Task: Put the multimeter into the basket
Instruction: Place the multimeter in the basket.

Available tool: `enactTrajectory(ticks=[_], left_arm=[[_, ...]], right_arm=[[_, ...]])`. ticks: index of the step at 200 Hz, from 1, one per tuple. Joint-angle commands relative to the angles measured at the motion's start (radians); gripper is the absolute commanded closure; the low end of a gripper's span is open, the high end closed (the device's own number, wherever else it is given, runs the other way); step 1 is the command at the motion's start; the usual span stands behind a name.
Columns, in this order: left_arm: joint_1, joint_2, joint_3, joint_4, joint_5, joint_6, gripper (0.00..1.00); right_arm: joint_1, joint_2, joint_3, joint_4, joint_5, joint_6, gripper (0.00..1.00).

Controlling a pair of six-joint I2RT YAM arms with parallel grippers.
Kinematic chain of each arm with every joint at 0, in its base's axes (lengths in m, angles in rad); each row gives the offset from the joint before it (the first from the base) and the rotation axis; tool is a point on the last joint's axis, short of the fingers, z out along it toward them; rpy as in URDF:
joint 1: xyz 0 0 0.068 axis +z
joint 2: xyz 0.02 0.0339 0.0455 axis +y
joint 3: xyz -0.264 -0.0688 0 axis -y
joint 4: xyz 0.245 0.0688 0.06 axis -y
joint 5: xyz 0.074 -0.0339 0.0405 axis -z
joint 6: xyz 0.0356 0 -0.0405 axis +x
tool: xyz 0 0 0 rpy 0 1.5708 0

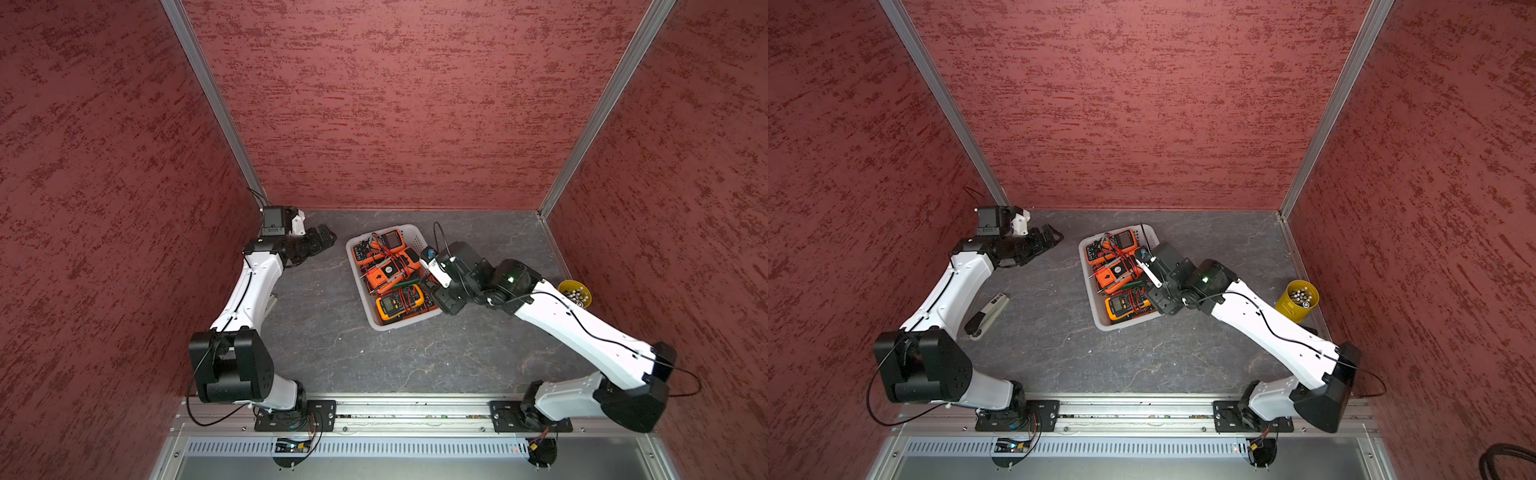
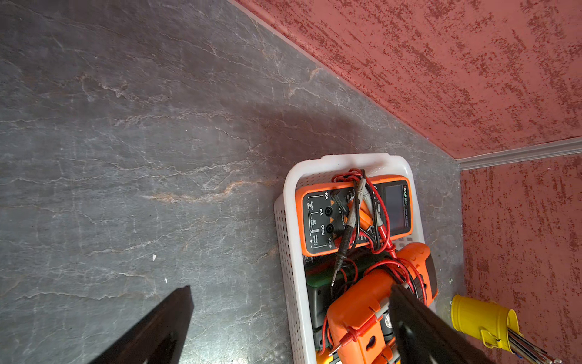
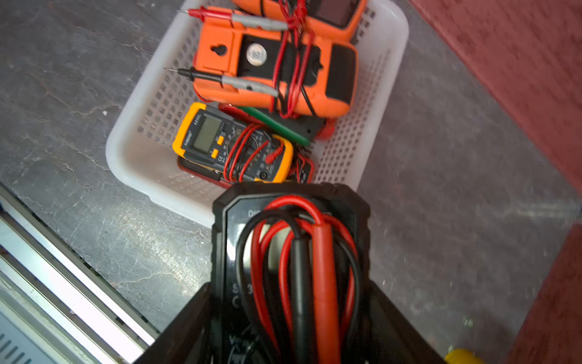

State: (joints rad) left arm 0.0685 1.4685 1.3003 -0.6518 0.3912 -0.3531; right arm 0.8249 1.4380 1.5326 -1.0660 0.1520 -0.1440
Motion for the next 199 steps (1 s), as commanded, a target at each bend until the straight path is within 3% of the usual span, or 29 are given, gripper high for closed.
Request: enactTrajectory(ticks=[1,42,79,151,199], left_arm=[[0.003,-0.041,-0.001,0.038,0.002,-0.031,0.00],[0.004,-0.074,-0.031,0.051,-0.048,-0.065,0.00],[0.004,-0.075,-0.026,0.052,-0.072,-0.077,0.00],[0.016,-0.027,-0.005,0.064,-0.080,-0.095,0.00],[0.033,-0.019,-0.003,0.071,-0.075,-0.101,0.00]], right_arm=[[-0.050,0.114,0.097,0.064,-0.158,-0.301,0.86],[-0.055,0.332,0.220,0.005,-0.255,-0.431,0.90],[-0.028,0.407,0.259,-0.032,-0.292,-0.486,0.90],[0.059,0.512,0.282,-0.081,-0.216,-0.583,0.89],[0.084,0.592,0.348,-0.071,-0.168,-0.624,0.74]])
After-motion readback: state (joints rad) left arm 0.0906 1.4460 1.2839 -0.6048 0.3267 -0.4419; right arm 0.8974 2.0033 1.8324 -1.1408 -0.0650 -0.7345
